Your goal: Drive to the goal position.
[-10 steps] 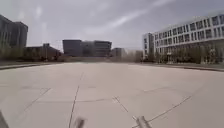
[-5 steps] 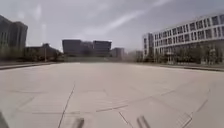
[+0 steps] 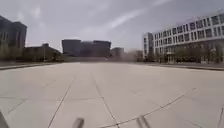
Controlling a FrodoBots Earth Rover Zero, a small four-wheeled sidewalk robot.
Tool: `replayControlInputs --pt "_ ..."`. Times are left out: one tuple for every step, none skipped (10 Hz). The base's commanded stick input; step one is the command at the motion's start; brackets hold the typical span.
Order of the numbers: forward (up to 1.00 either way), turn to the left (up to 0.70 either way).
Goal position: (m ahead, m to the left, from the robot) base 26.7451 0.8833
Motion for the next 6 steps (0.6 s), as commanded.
replayControlInputs --pt "0.7 0.0" --pt "0.7 0.0" --pt "0.7 0.0" --pt "0.7 0.0" --pt "0.7 0.0" --pt "0.7 0.0"
